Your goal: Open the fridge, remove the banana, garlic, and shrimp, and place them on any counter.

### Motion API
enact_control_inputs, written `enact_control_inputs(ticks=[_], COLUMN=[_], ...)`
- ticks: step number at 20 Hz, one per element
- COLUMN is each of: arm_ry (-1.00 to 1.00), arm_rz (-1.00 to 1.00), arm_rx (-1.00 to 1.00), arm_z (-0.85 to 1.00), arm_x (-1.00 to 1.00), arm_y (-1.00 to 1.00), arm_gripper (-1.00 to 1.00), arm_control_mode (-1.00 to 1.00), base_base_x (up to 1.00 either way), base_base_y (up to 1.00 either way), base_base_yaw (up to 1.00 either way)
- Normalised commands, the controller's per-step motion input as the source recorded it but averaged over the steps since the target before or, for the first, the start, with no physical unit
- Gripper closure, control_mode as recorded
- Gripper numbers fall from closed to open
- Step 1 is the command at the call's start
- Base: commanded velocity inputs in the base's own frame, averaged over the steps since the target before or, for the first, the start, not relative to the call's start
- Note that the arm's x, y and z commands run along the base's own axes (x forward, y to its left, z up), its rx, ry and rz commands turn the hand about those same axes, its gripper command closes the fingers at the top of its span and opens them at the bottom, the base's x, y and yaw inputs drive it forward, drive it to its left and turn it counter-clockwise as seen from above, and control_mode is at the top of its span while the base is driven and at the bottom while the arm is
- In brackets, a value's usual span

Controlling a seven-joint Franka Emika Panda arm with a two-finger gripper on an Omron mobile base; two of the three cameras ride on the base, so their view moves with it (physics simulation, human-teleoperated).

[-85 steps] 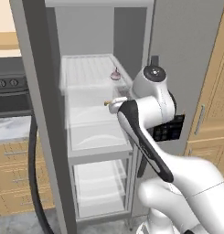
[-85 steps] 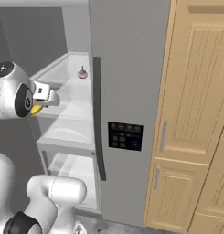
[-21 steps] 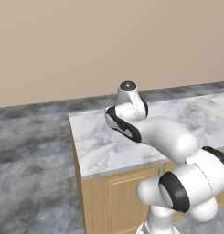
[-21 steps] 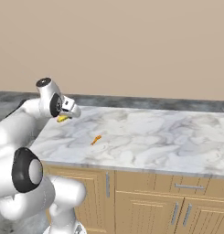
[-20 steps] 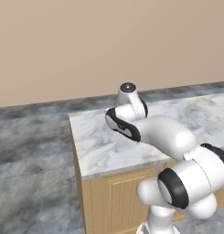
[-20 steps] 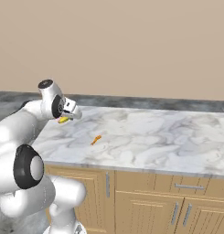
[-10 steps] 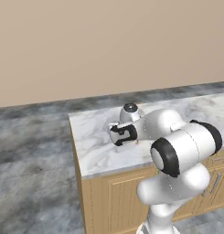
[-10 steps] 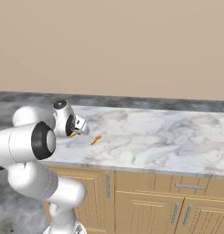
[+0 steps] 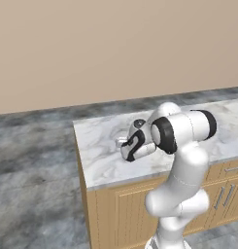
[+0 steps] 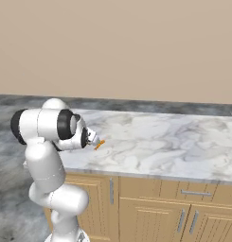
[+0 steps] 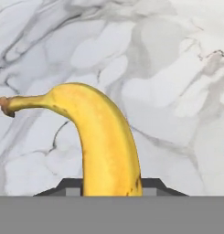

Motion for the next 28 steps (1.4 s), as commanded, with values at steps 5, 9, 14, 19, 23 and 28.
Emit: enact_control_inputs(ticks=[5,9,14,19,23,28], arm_ry=[0.02,0.11,0.12,0.0,-0.02,-0.01], arm_rz=[-0.06,-0.1,-0.08,-0.01,0.0,0.0], arm_rx=[0.0,0.0,0.0,0.0,0.0,0.0], arm_z=[-0.06,0.16,0.62,1.0,1.0,1.0], arm_x=[0.64,0.3,-0.13,-0.65,-0.67,-0.61], arm_y=[0.01,0.11,0.01,0.0,0.0,0.0], arm_gripper=[-1.0,-1.0,-1.0,-1.0,-1.0,-1.0], arm_control_mode=[-1.0,-1.0,-1.0,-1.0,-1.0,-1.0], base_base_x=[0.0,0.0,0.0,0.0,0.0,0.0], base_base_y=[0.0,0.0,0.0,0.0,0.0,0.0], base_base_yaw=[0.0,0.0,0.0,0.0,0.0,0.0])
